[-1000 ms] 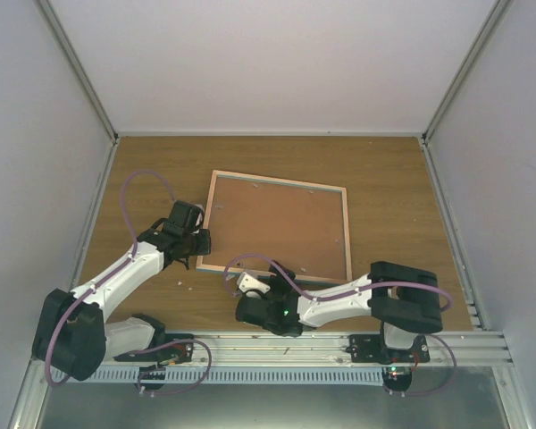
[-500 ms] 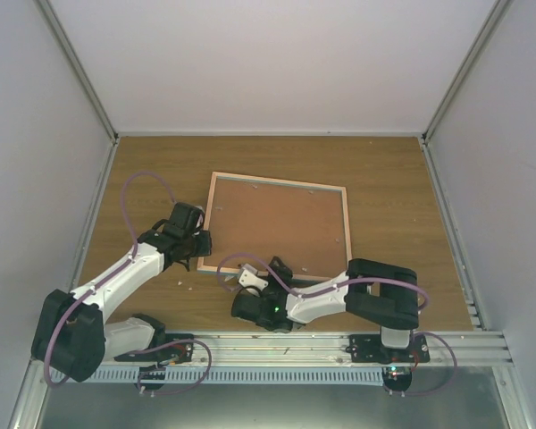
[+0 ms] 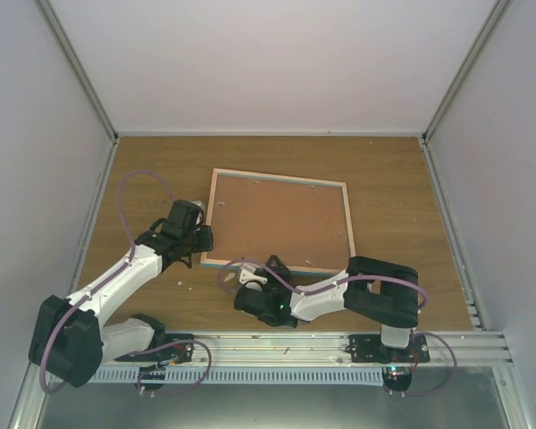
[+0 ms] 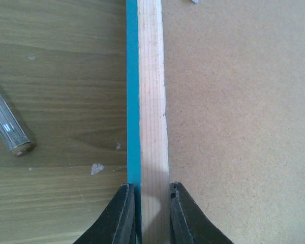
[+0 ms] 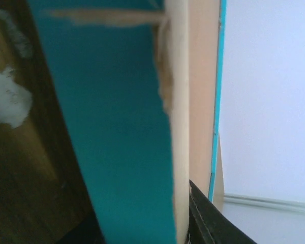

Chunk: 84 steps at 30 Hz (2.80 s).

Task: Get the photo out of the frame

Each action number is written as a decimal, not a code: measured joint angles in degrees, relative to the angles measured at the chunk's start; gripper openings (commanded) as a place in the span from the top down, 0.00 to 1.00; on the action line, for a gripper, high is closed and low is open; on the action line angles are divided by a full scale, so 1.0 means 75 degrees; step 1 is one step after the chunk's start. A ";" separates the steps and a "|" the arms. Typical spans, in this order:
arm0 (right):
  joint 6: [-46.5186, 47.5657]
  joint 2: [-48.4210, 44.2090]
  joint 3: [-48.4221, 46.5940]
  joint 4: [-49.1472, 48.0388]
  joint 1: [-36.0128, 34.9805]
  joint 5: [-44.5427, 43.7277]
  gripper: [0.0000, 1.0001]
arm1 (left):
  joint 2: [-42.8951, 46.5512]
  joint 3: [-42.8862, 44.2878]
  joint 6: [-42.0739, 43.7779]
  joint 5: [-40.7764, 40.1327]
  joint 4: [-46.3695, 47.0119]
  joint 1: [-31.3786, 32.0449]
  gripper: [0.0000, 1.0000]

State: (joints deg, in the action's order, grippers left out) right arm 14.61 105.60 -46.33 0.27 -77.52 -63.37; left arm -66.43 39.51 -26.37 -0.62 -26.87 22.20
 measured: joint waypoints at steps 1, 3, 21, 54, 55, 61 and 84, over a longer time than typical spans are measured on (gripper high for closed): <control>0.0026 -0.0012 0.0038 -0.0108 -0.0006 -0.0131 0.89 | 0.0044 0.0026 0.0003 0.0009 0.0009 0.0015 0.94; 0.0198 -0.0090 0.0052 -0.0289 0.0006 -0.0166 0.93 | 0.0093 0.0079 0.0003 -0.0035 -0.0003 0.0026 0.92; 0.1658 -0.2358 0.0146 0.0082 0.0254 0.0717 1.00 | 0.2381 0.1655 0.0055 -0.0574 -0.1177 0.0026 0.45; -0.0793 -0.4838 -0.3587 0.3357 0.1244 0.4144 0.99 | 0.4447 0.0816 -0.0012 -0.0411 -0.0723 0.0026 0.14; -0.0968 -0.4835 -0.3678 0.3366 0.1244 0.4232 0.99 | 0.4447 0.0816 -0.0012 -0.0411 -0.0723 0.0026 0.14; -0.1903 -0.4695 -0.4062 0.3392 0.1247 0.4538 0.99 | 0.4447 0.0769 -0.0015 -0.0411 -0.0667 0.0026 0.13; -0.6353 -0.5126 -0.3663 0.3337 0.4234 0.7901 0.99 | 0.4409 0.0688 -0.0015 -0.0376 -0.0606 0.0026 0.13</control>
State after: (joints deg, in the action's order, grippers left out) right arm -33.04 67.16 -73.80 25.30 -45.76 -4.12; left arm -33.36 44.66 -26.48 -3.44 -31.42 22.39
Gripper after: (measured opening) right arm 0.218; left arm 0.872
